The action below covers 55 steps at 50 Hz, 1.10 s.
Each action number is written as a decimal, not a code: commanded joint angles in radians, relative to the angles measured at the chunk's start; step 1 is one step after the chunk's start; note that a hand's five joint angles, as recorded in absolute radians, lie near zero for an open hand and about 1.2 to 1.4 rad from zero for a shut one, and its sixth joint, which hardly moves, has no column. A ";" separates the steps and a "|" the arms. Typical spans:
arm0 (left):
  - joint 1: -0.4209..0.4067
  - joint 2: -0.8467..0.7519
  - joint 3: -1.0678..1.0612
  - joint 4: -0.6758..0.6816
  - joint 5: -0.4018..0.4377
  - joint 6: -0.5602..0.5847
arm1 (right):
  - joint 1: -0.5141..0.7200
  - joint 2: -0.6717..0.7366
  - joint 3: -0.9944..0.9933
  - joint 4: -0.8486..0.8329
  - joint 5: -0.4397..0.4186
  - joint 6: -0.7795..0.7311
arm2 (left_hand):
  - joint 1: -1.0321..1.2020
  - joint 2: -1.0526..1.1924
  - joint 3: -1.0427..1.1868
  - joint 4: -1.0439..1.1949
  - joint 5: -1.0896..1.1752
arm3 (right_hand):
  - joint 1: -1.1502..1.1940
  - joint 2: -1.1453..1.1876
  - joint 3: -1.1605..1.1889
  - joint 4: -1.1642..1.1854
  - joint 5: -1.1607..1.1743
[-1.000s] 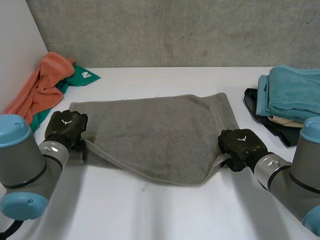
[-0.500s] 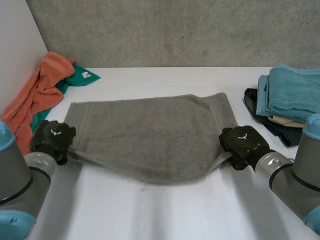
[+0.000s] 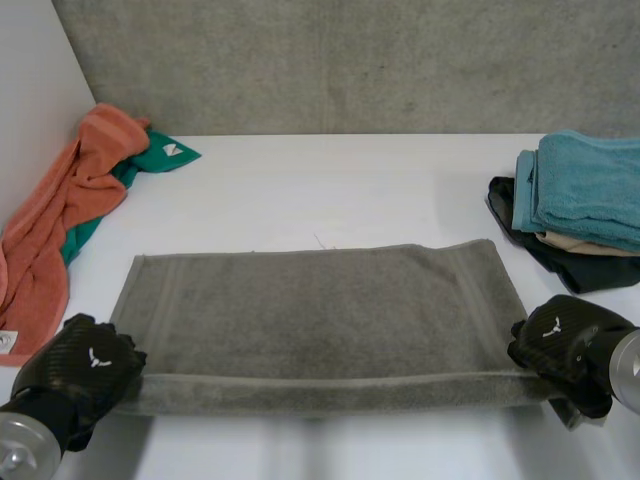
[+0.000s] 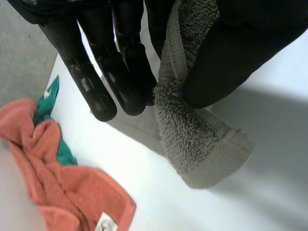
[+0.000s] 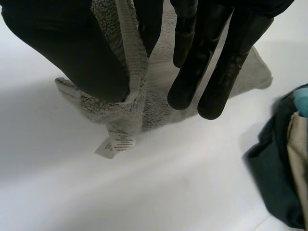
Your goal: Fold the laundry.
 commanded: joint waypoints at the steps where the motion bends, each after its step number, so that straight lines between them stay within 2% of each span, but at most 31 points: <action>1: 0.001 -0.249 0.115 0.216 0.032 -0.003 | 0.051 0.154 -0.076 -0.208 0.035 0.002 | 0.271 0.205 0.210 0.197 0.248 | 0.454 0.948 0.215 0.207 0.239; 5: 0.000 -0.412 0.239 0.328 0.003 -0.005 | 0.122 0.257 -0.177 -0.296 0.119 0.008 | 0.271 0.205 0.210 0.197 0.248 | 0.454 0.948 0.215 0.207 0.239; 8: 0.000 -0.550 0.342 0.408 -0.072 -0.003 | 0.166 0.328 -0.271 -0.372 0.179 -0.003 | 0.271 0.205 0.210 0.197 0.248 | 0.454 0.948 0.215 0.207 0.239; 12: -0.020 -0.671 0.445 0.507 -0.171 0.001 | 0.180 0.454 -0.379 -0.490 0.188 -0.013 | 0.271 0.205 0.210 0.197 0.248 | 0.454 0.948 0.215 0.207 0.239; 17: -0.037 -0.815 0.540 0.615 -0.186 0.001 | 0.188 0.602 -0.507 -0.595 0.185 -0.049 | 0.271 0.205 0.210 0.197 0.248 | 0.454 0.948 0.215 0.207 0.239; 21: -0.040 -0.904 0.601 0.684 -0.183 -0.002 | 0.188 0.690 -0.593 -0.635 0.185 -0.092 | 0.145 0.079 0.084 0.072 0.123 | 0.454 0.948 0.215 0.207 0.239; 25: -0.049 -0.969 0.643 0.716 -0.180 -0.002 | 0.188 0.777 -0.673 -0.673 0.187 -0.095 | -0.224 -0.290 -0.285 -0.298 -0.247 | 0.431 0.926 0.193 0.185 0.217; 26: -0.055 -0.983 0.656 0.724 -0.180 -0.003 | 0.186 0.800 -0.689 -0.693 0.190 -0.093 | -0.423 -0.488 -0.483 -0.496 -0.445 | 0.056 0.551 -0.182 -0.190 -0.159; 28: -0.058 -0.992 0.667 0.733 -0.180 -0.003 | 0.186 0.813 -0.700 -0.719 0.193 -0.090 | -0.688 -0.753 -0.748 -0.761 -0.710 | -0.362 0.132 -0.601 -0.609 -0.577; 29: -0.060 -0.994 0.670 0.739 -0.183 -0.003 | 0.185 0.816 -0.706 -0.748 0.192 -0.086 | -0.788 -0.854 -0.848 -0.861 -0.810 | -0.768 -0.274 -1.007 -1.014 -0.983; 31: -0.058 -0.991 0.676 0.765 -0.183 -0.006 | 0.180 0.813 -0.706 -0.779 0.188 -0.080 | -0.947 -1.013 -1.008 -1.020 -0.969 | -0.768 -0.274 -1.007 -1.014 -0.983; 37: -0.058 -0.943 0.663 0.830 -0.180 -0.012 | 0.177 0.718 -0.708 -0.823 0.188 0.041 | -0.951 -1.017 -1.012 -1.024 -0.973 | -0.768 -0.274 -1.007 -1.014 -0.983; 42: -0.043 -0.774 0.597 0.831 -0.166 -0.061 | 0.172 0.574 -0.680 -0.793 0.185 0.219 | -0.951 -1.017 -1.012 -1.024 -0.973 | -0.768 -0.274 -1.007 -1.014 -0.983; 44: -0.043 -0.731 0.569 0.828 -0.143 -0.100 | 0.166 0.526 -0.665 -0.747 0.178 0.267 | -0.951 -1.017 -1.012 -1.024 -0.973 | -0.768 -0.274 -1.007 -1.014 -0.983; 49: -0.034 -0.565 0.427 0.772 -0.041 -0.216 | 0.116 0.420 -0.601 -0.493 0.103 0.376 | -0.950 -1.016 -1.011 -1.024 -0.973 | -0.768 -0.274 -1.007 -1.014 -0.983; 52: -0.015 -0.500 0.368 0.738 -0.017 -0.242 | 0.087 0.400 -0.556 -0.391 0.066 0.422 | -0.950 -1.016 -1.011 -1.024 -0.973 | -0.768 -0.274 -1.007 -1.014 -0.983; 55: 0.012 -0.429 0.296 0.692 0.002 -0.276 | 0.021 0.367 -0.435 -0.290 -0.005 0.482 | -0.947 -1.013 -1.008 -1.021 -0.970 | -0.632 -0.137 -0.870 -0.878 -0.847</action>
